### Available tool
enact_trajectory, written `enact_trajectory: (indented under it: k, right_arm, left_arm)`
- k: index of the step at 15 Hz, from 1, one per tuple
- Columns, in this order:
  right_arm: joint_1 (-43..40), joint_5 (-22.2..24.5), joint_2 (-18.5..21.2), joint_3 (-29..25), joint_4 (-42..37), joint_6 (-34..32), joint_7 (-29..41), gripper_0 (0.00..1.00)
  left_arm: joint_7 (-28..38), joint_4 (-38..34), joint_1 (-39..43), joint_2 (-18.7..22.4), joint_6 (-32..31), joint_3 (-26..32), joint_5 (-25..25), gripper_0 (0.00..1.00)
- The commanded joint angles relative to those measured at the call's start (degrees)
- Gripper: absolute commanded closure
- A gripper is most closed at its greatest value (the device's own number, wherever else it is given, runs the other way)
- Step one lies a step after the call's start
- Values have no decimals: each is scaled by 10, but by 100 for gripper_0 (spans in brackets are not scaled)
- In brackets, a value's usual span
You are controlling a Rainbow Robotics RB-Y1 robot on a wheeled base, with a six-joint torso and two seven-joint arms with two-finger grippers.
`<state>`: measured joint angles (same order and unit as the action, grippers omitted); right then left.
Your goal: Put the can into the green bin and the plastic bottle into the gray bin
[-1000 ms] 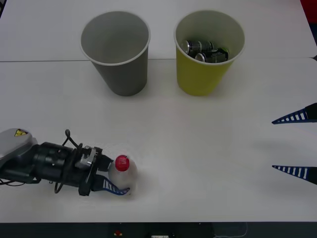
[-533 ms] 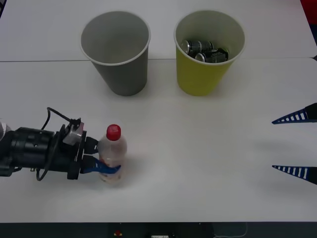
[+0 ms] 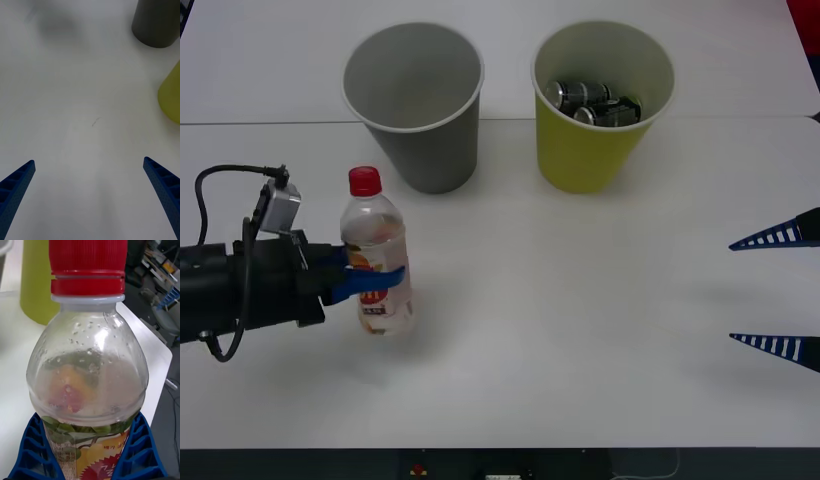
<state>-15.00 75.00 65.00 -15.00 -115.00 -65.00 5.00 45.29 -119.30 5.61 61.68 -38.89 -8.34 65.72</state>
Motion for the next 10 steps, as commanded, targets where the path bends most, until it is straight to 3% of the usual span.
enact_trajectory:
  k: [1, 4, 7, 10]
  right_arm:
    - [0, 0, 0, 0, 0, 0, 0, 0]
    - [0, 0, 0, 0, 0, 0, 0, 0]
    - [0, 0, 0, 0, 0, 0, 0, 0]
    - [0, 0, 0, 0, 0, 0, 0, 0]
  left_arm:
    - [148, -54, 17, 1, 26, 53, 78, 100]
    - [290, -103, 17, 7, 26, 113, 154, 100]
    - [319, -117, 10, 11, -16, 180, 183, 100]
    - [355, -113, -41, 11, -116, 250, 180, 100]
